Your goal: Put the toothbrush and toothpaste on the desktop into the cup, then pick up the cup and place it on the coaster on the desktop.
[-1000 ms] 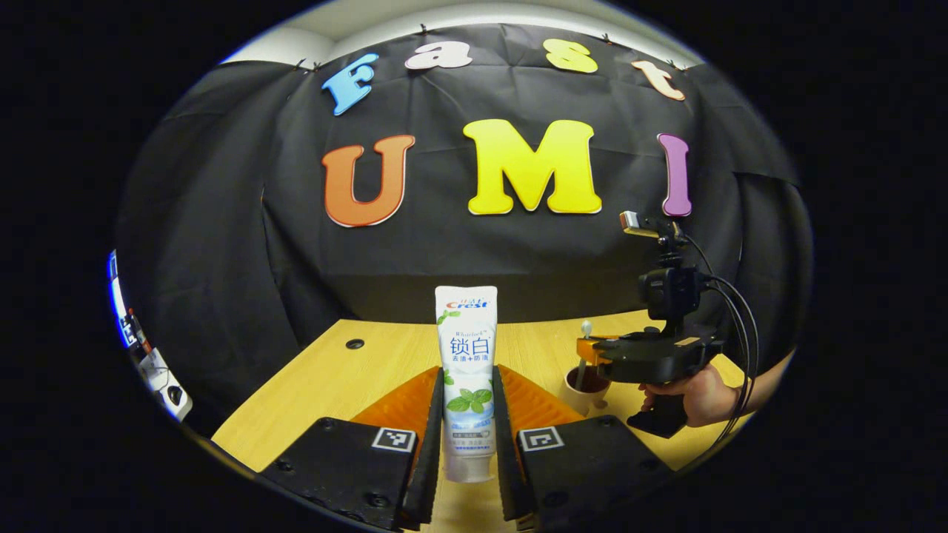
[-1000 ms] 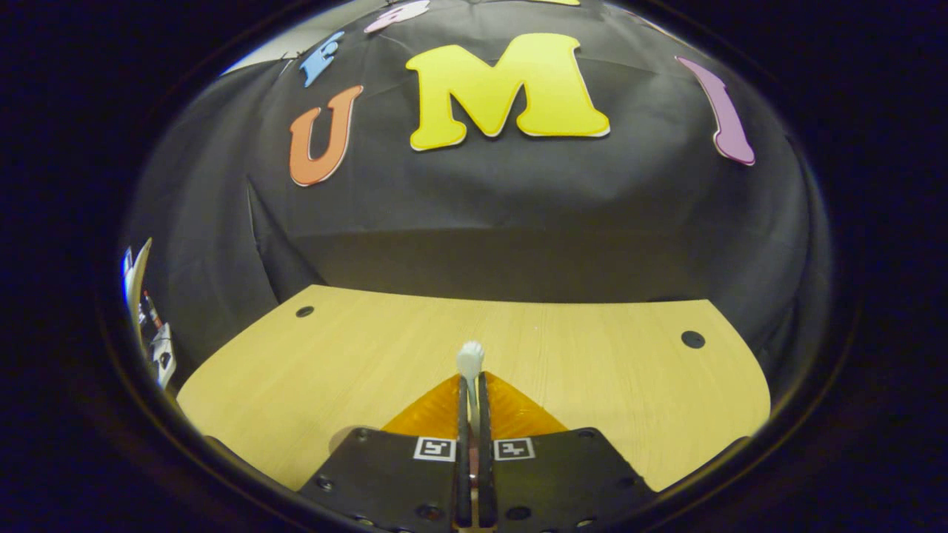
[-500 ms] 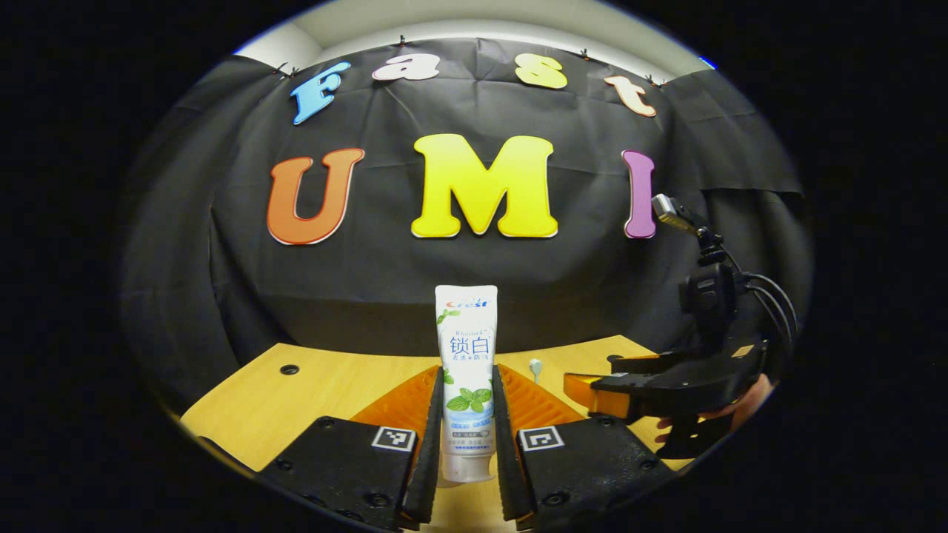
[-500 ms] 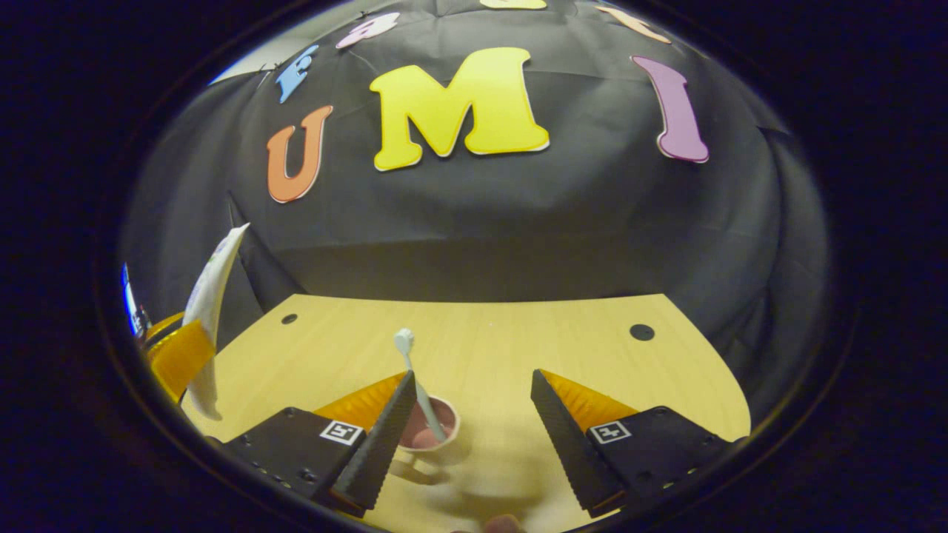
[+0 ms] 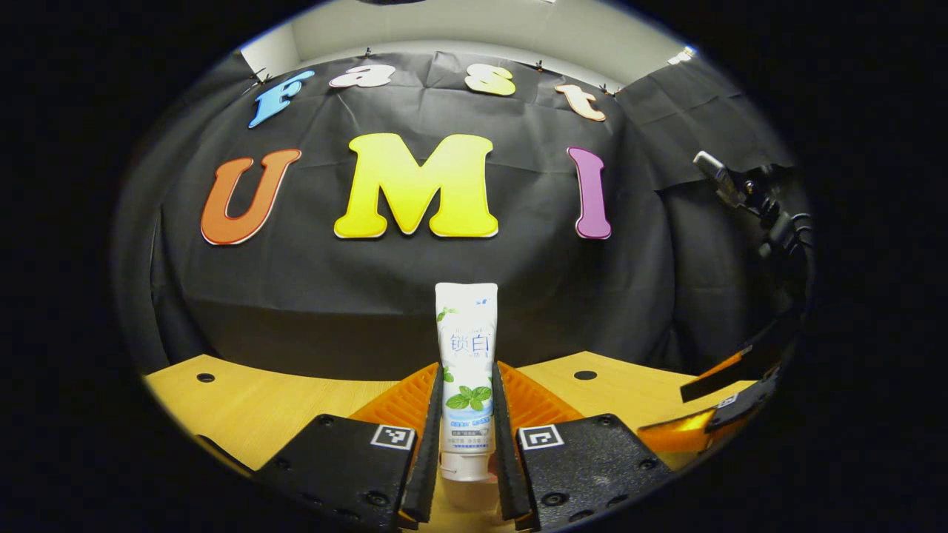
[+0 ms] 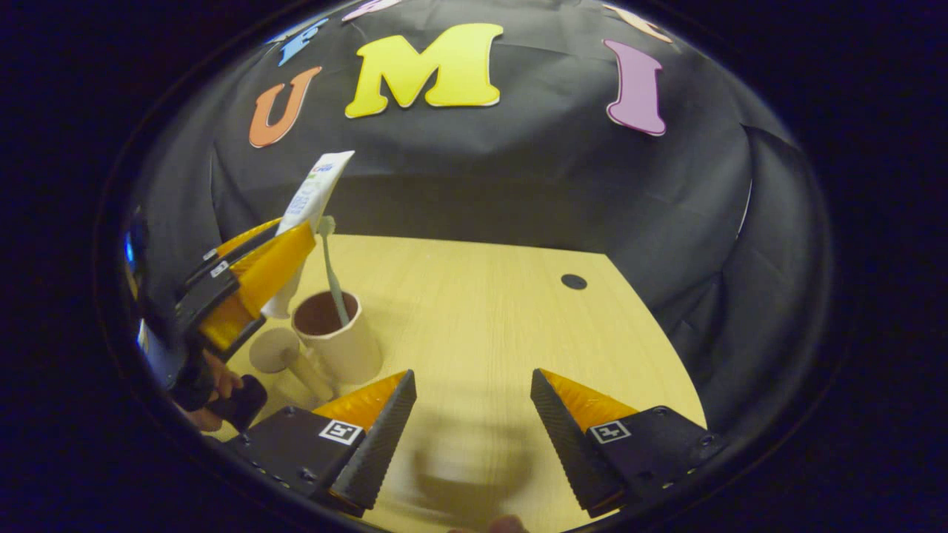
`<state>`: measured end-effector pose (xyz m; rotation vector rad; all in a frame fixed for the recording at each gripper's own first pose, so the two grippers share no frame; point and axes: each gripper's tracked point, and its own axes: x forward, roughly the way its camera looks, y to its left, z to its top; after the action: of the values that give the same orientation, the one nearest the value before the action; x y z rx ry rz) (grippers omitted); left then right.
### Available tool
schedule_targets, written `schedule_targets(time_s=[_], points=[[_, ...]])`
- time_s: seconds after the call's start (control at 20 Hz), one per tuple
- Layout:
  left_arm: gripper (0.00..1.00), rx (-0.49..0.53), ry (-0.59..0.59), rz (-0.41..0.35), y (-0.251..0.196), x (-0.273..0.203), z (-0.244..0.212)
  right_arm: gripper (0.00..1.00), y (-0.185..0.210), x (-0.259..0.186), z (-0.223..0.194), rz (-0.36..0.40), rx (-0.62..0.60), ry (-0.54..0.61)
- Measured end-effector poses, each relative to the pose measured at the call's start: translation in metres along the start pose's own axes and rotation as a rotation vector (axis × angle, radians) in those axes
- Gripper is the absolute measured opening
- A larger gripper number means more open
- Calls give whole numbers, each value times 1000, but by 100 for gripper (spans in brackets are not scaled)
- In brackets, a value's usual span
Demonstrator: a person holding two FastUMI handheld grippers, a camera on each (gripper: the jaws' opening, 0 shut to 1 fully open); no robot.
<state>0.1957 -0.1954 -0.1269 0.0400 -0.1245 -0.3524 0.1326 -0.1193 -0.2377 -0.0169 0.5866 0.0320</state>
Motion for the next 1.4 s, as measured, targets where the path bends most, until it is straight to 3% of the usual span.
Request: schedule_targets(time_s=[0.25,0.55,0.9,1.0,1.15,1.4], points=[[37,-5,-19,-30,-6,12,-17,95,14,-6,-19,40,-8,38],[38,-1,27,-30,-14,3,-46,95,21,-5,-15,47,22,27],[48,-16,42,-35,-15,-12,-44,94,20,-3,-14,24,49,22],[72,-34,69,-20,-8,-21,-39,95,19,-7,-11,16,64,19],[88,-90,128,48,14,-45,-26,95,25,-18,4,8,85,0],[89,-79,195,169,63,-95,12,95,58,-36,34,28,85,45]])
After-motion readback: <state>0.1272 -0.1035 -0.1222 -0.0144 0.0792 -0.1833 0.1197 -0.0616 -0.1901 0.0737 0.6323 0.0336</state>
